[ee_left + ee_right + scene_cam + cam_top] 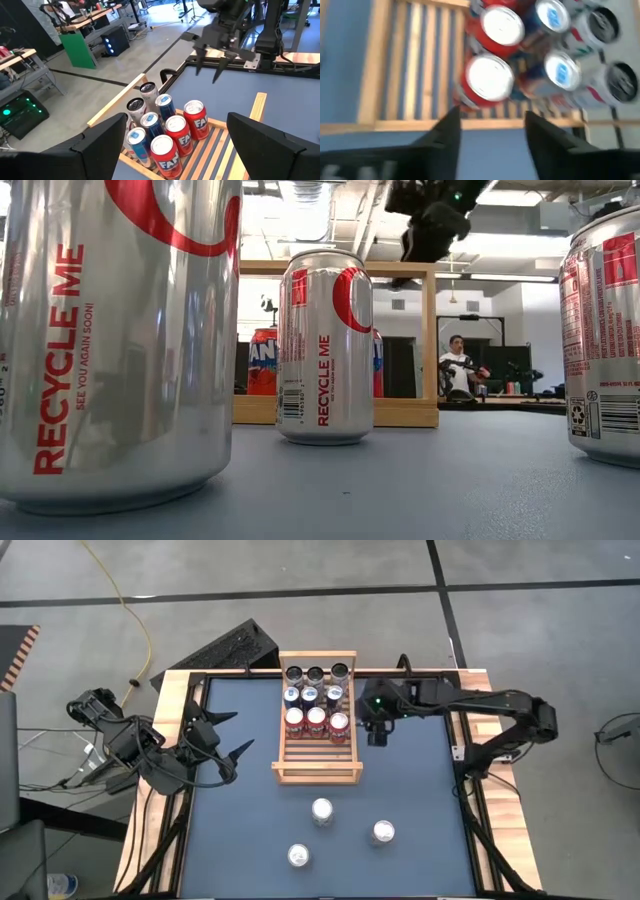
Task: Place canned beverage on shelf
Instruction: Put the orange soda can on the shelf aligned with the other orange soda cans
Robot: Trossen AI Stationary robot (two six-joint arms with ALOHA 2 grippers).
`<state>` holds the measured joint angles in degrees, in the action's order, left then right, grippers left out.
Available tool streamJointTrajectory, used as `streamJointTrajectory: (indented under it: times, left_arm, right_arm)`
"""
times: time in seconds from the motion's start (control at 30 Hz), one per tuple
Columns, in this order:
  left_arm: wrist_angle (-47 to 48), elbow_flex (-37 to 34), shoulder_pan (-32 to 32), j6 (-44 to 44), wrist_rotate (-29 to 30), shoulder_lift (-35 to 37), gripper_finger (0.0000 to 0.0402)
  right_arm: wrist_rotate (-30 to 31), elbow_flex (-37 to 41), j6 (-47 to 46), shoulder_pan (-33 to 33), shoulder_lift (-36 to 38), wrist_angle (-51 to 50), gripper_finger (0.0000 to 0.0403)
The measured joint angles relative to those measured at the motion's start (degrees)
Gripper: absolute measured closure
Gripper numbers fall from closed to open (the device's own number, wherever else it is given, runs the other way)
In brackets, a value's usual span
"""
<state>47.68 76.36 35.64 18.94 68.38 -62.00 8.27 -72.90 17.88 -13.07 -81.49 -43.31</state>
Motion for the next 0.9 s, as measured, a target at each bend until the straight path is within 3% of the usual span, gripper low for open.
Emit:
streamJointTrajectory:
  times: [0.2,0.27,0.43,0.9]
  left_arm:
    - [-0.11,-0.02,0.0,0.1,0.0,0.01,0.0068]
    - [-0.19,-0.01,0.0,0.3,0.01,0.01,0.0068]
    - [-0.11,-0.02,-0.02,1.09,-0.02,0.02,0.0068]
    - [-0.01,-0.01,-0.02,0.61,-0.03,0.02,0.0068]
  right_arm:
    - [-0.89,0.01,0.36,4.58,-3.91,5.74,0.0366]
    - [-1.11,0.07,1.52,5.12,-6.6,8.18,0.0392]
    - [-1.09,0.07,1.96,5.96,-11.55,11.86,0.0388]
    - [-3.22,0.01,0.78,5.29,-16.51,12.61,0.0403]
